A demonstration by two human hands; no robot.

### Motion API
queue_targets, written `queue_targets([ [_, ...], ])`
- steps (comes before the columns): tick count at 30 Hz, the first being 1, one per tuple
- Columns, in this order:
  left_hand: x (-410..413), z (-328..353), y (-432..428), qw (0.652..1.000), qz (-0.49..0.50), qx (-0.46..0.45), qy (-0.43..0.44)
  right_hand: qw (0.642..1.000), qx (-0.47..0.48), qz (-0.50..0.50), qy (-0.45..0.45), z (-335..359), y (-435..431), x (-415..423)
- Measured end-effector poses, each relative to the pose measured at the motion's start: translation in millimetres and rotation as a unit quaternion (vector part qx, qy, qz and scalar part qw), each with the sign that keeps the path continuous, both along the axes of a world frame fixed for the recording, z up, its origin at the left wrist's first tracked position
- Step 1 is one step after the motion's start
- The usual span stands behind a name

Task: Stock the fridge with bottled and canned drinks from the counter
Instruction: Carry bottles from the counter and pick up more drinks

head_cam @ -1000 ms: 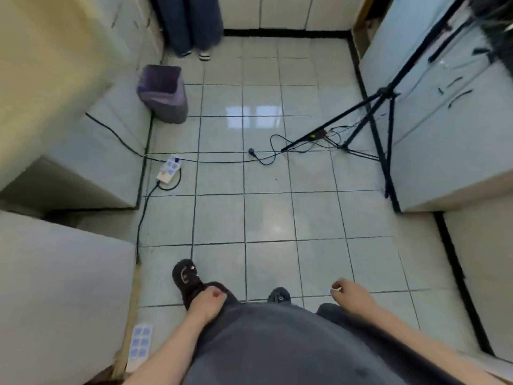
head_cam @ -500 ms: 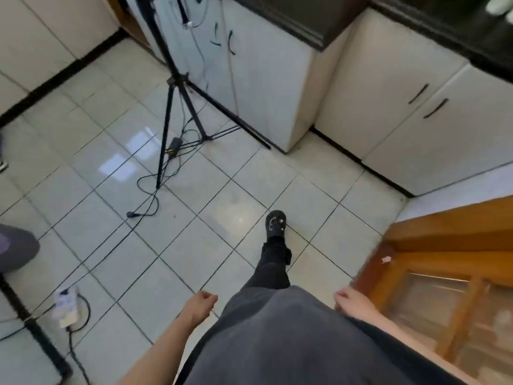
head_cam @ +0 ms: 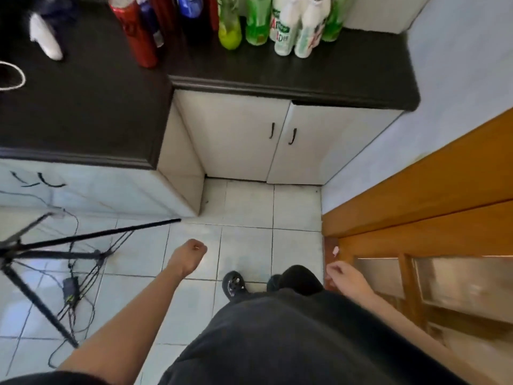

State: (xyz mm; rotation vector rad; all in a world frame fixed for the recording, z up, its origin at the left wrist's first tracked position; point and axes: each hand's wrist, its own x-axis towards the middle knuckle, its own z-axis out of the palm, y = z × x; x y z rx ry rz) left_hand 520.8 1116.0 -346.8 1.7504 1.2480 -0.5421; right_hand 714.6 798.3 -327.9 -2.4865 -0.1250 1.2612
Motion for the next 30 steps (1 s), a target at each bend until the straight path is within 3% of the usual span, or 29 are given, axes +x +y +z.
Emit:
queue_targets([
  [5, 70, -5, 30, 0.998, -0.046, -0.022, 0.034, 0.999, 0.008, -0.036, 0.010, -16, 28, 37],
  [8, 100, -15, 28, 0.993, -0.077, -0.049, 0.078, 1.000, -0.009, 0.005, 0.019, -26, 47, 78],
  [11, 136, -13, 27, 0.993, -0.020, -0.092, 0.066, 0.998, 0.010, 0.062, -0.001, -22, 81, 138],
  [19, 288, 45, 101, 0.980, 0.158, -0.024, -0.115, 0.974, 0.147, 0.141, -0.096, 46, 215, 297],
  [24, 343, 95, 153, 0.930, 0.260, 0.047, -0.254, 0.948, 0.247, 0.163, -0.119, 86, 300, 339],
  [30, 379, 140, 215, 0.863, 0.272, 0.151, -0.397, 0.886, 0.387, 0.122, -0.226, 122, 384, 349],
])
